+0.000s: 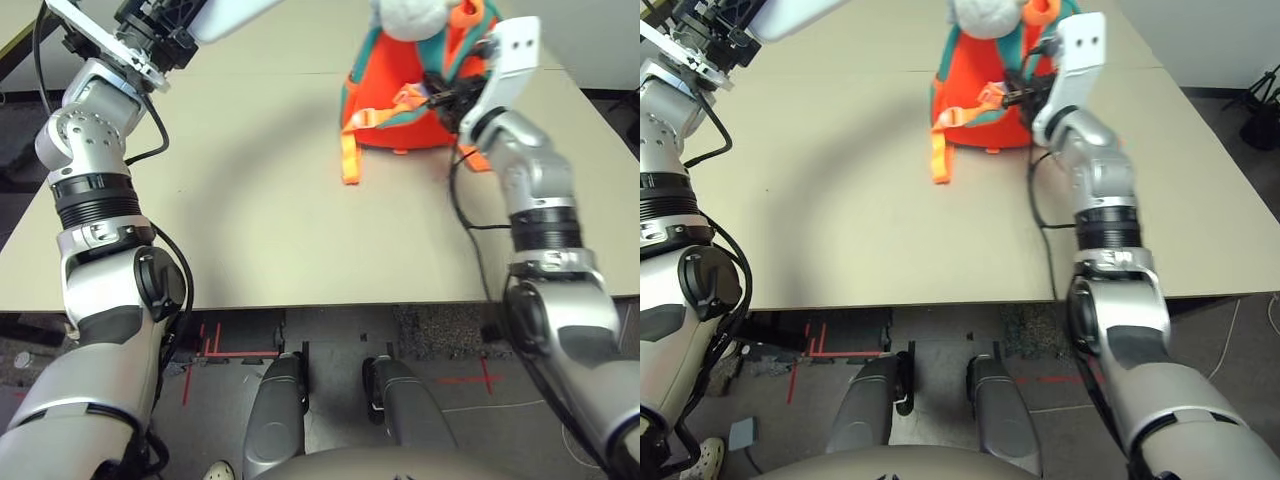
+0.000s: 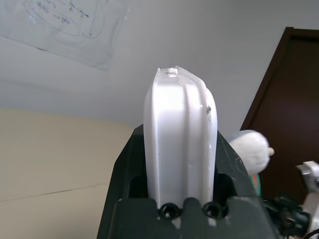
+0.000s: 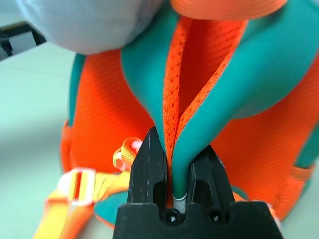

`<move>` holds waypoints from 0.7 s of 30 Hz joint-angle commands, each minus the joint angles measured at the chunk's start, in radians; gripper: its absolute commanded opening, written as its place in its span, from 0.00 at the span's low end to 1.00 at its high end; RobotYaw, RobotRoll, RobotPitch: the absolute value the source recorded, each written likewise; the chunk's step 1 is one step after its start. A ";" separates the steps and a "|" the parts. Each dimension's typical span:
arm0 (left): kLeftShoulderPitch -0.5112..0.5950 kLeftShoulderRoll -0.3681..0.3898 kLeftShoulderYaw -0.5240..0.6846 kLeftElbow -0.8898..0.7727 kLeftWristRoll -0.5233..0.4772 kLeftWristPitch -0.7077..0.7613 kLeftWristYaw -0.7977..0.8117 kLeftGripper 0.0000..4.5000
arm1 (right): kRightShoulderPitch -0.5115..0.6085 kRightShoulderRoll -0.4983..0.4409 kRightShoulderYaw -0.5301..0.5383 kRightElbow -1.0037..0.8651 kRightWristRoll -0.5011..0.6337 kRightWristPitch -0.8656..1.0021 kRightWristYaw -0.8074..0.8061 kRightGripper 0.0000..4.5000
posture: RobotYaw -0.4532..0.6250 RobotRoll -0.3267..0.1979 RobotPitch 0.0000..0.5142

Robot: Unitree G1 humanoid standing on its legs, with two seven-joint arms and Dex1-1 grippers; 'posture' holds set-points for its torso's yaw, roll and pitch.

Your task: Put the pencil case into the backpack and zip it.

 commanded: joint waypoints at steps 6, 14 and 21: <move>-0.015 -0.001 -0.014 0.022 0.002 -0.020 -0.024 0.28 | 0.058 -0.064 -0.058 -0.351 0.091 0.222 -0.043 0.04 | 0.25 0.62 0.28; -0.025 -0.003 -0.029 0.045 0.004 -0.023 -0.037 0.28 | 0.173 -0.048 -0.060 -0.491 0.133 0.321 -0.081 0.04 | 0.24 0.62 0.29; -0.027 -0.002 -0.085 0.049 0.013 0.015 -0.112 0.28 | 0.363 -0.051 0.000 -0.487 0.087 0.249 -0.051 0.04 | 0.25 0.62 0.28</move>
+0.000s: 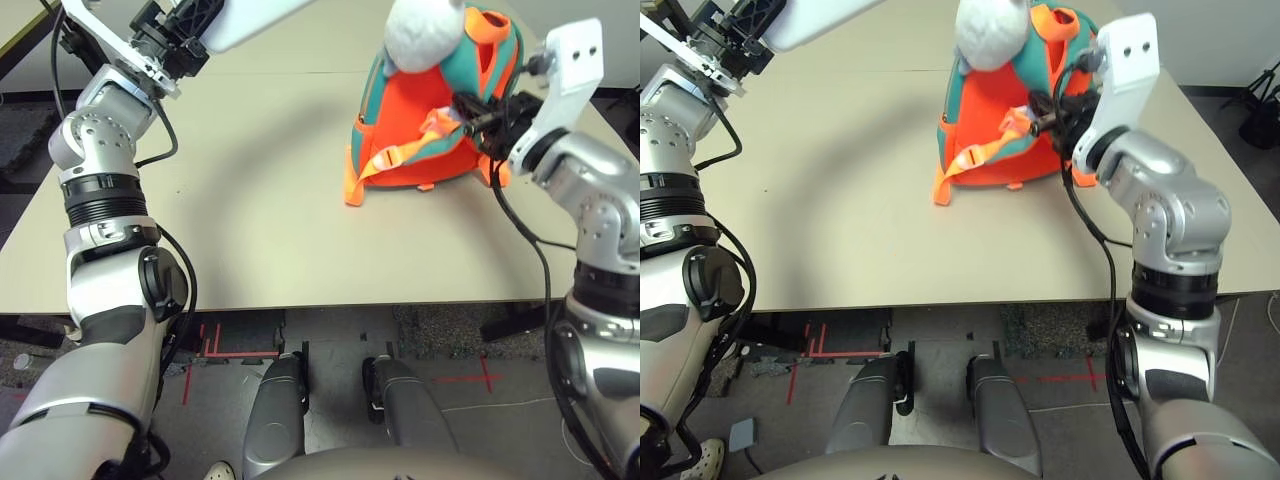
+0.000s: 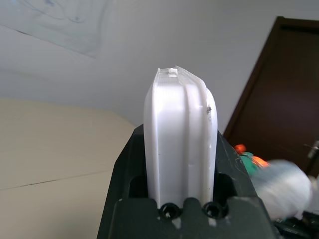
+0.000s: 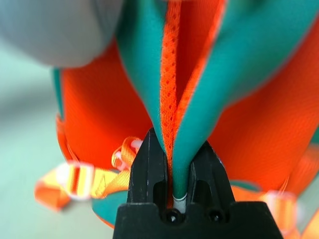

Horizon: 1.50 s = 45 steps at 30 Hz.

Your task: Put the pencil case into the backpack and zip it.

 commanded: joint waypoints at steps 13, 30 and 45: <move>-0.114 0.019 -0.162 0.099 0.057 0.078 -0.295 0.28 | 0.088 -0.020 0.060 0.073 -0.074 -0.151 0.035 0.04 | 0.24 0.62 0.27; -0.219 -0.046 -0.288 0.355 0.293 -0.153 -0.408 0.28 | 0.062 -0.020 0.059 0.087 -0.078 -0.163 0.034 0.04 | 0.22 0.62 0.26; -0.401 -0.258 -0.374 0.685 0.513 -0.339 -0.456 0.28 | 0.056 -0.007 0.068 0.090 -0.092 -0.181 0.034 0.04 | 0.20 0.62 0.23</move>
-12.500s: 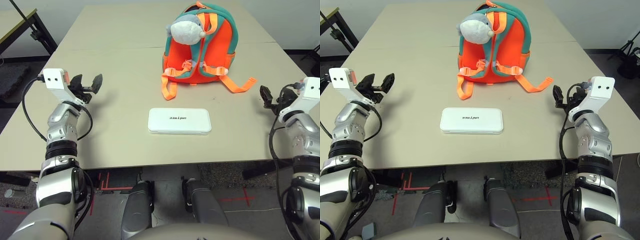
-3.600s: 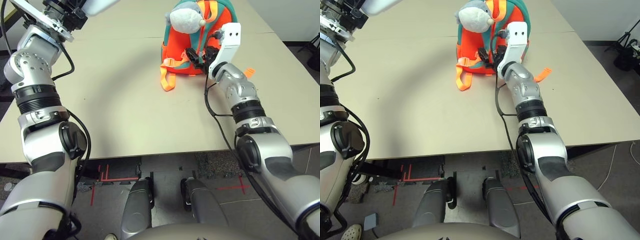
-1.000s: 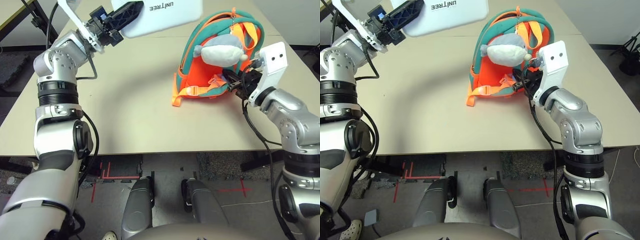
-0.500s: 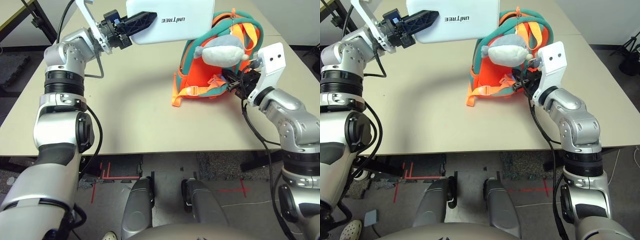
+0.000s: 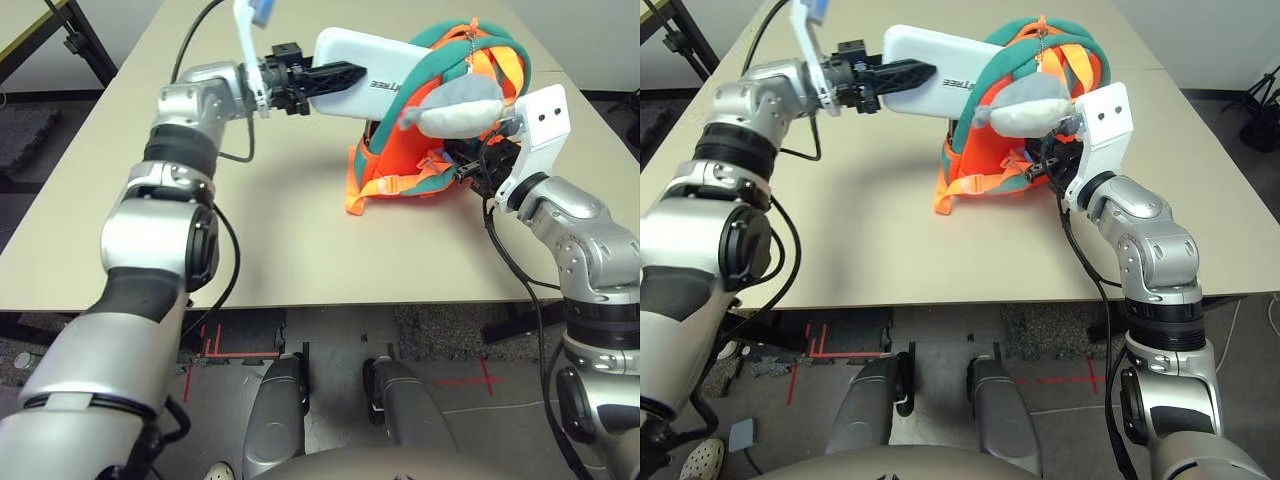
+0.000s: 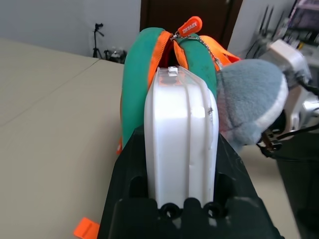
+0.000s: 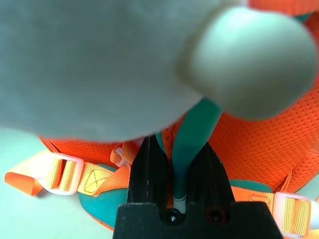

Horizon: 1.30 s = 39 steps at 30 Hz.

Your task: Put the pencil case into the backpack and zip it.

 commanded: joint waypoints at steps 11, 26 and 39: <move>-0.036 -0.182 0.028 0.119 0.129 -0.092 0.239 0.28 | 0.012 0.018 0.025 0.001 -0.025 -0.009 -0.011 0.04 | 0.18 0.62 0.23; -0.089 0.041 0.176 -0.058 -0.013 0.036 -0.032 1.00 | -0.001 0.023 0.036 0.036 -0.032 -0.025 0.008 0.04 | 0.22 0.62 0.27; 0.149 0.095 0.016 -0.349 0.037 0.138 -0.021 0.08 | -0.016 0.024 0.045 0.068 -0.039 -0.047 0.018 0.04 | 0.23 0.62 0.25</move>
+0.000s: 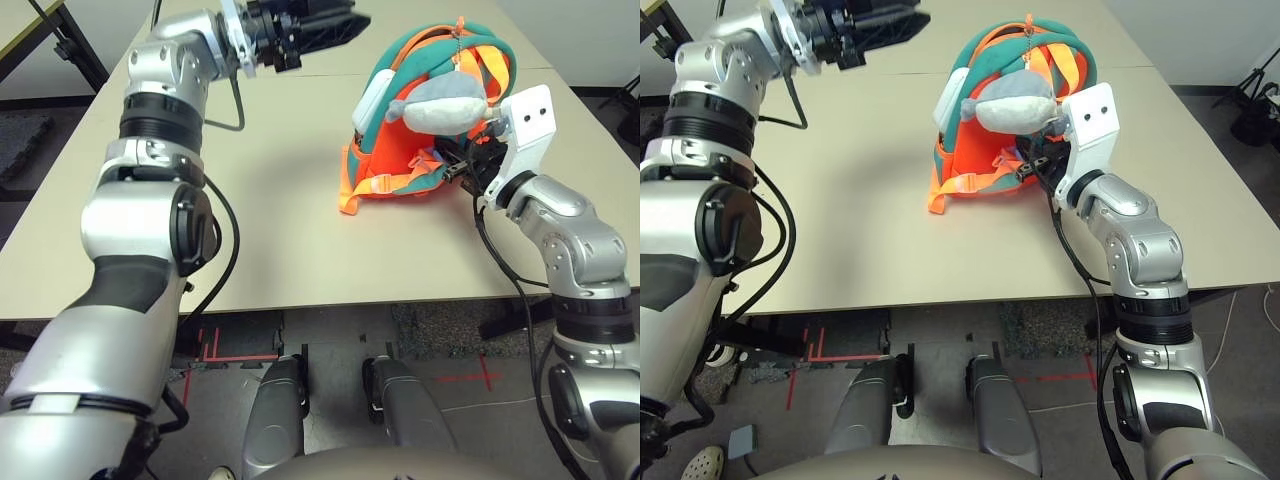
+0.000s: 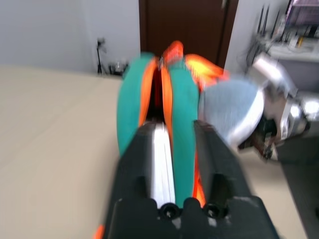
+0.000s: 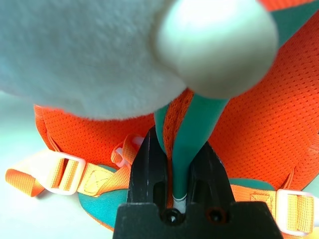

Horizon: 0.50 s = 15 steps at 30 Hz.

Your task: Put the pencil case into the backpack and zip it.

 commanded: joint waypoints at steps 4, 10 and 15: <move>0.058 -0.016 -0.065 -0.081 0.025 0.016 0.050 0.00 | 0.009 -0.002 0.009 0.023 -0.016 0.002 0.003 0.04 | 0.22 0.62 0.24; 0.060 -0.043 -0.088 -0.043 0.039 -0.020 0.090 0.00 | 0.011 -0.002 0.003 0.021 -0.021 0.002 0.003 0.04 | 0.22 0.62 0.24; 0.039 -0.075 -0.104 0.041 0.070 -0.083 0.143 0.00 | 0.012 -0.001 0.002 0.020 -0.022 0.003 0.001 0.04 | 0.21 0.62 0.24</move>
